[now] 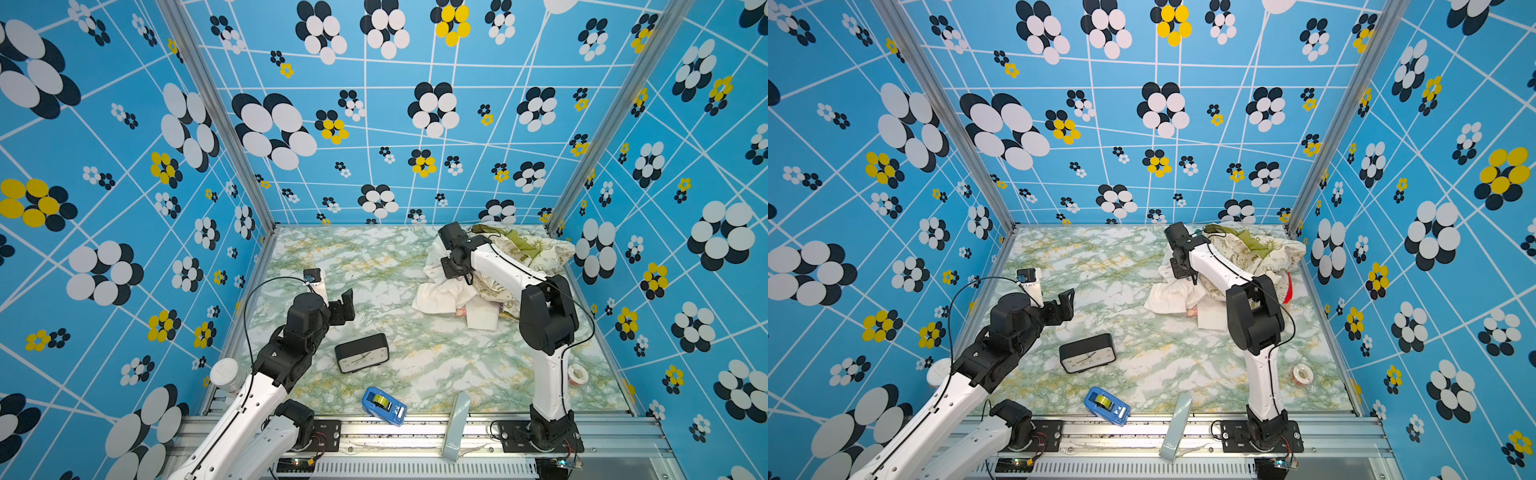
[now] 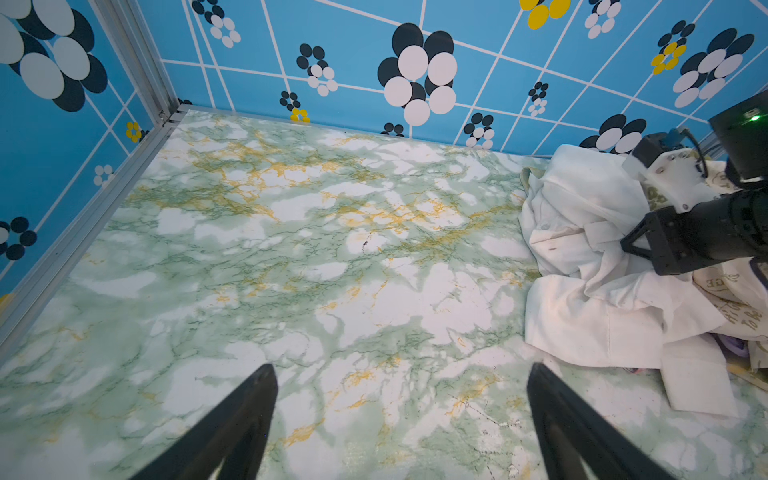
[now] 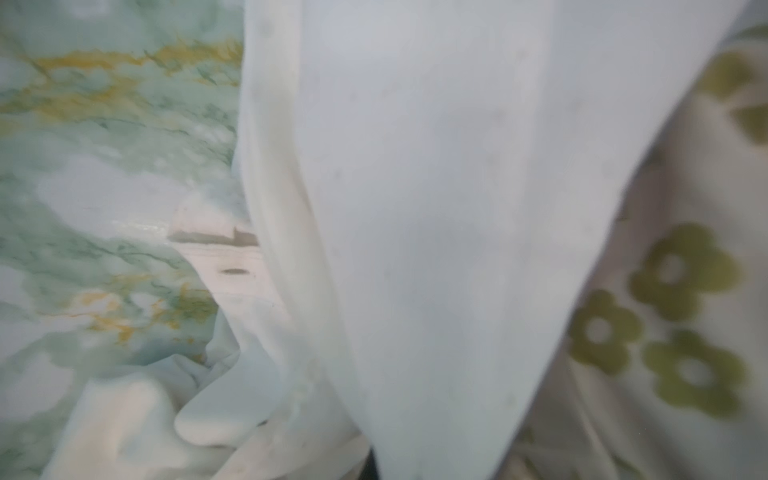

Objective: Pick out a specific cloth from the pile
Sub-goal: 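Move the right gripper to the white shirt and grasp its edge, then lift the white shirt up out of the pile with the right gripper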

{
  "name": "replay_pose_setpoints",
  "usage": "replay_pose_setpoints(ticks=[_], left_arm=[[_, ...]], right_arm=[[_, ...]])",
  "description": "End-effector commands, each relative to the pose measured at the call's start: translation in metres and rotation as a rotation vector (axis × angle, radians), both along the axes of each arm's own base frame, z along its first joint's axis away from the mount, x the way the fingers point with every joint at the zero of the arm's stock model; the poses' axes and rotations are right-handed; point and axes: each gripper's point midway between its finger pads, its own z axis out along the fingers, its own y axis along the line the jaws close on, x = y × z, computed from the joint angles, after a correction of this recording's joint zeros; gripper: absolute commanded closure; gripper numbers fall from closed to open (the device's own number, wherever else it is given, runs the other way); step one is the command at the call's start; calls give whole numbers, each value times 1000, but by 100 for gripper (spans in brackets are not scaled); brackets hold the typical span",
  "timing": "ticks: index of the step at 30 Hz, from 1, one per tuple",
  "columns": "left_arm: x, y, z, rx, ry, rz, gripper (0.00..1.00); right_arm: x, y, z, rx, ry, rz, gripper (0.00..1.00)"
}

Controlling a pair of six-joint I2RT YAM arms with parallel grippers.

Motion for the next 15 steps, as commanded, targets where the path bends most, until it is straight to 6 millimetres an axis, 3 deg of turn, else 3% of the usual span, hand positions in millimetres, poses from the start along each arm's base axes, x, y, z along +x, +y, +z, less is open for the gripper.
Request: replay_pose_setpoints(ticks=[1,8,15], left_arm=[[-2,0,6,-4,-16,7,5],[-1,0,8,-5,-21,4,5],[-1,0,8,-5,-22,4,5]], right_arm=[[4,-16,77,-8,-187,-38,100],[4,-23,138,-8,-315,-36,100],[-3,-8,178,65,-411,25,100]])
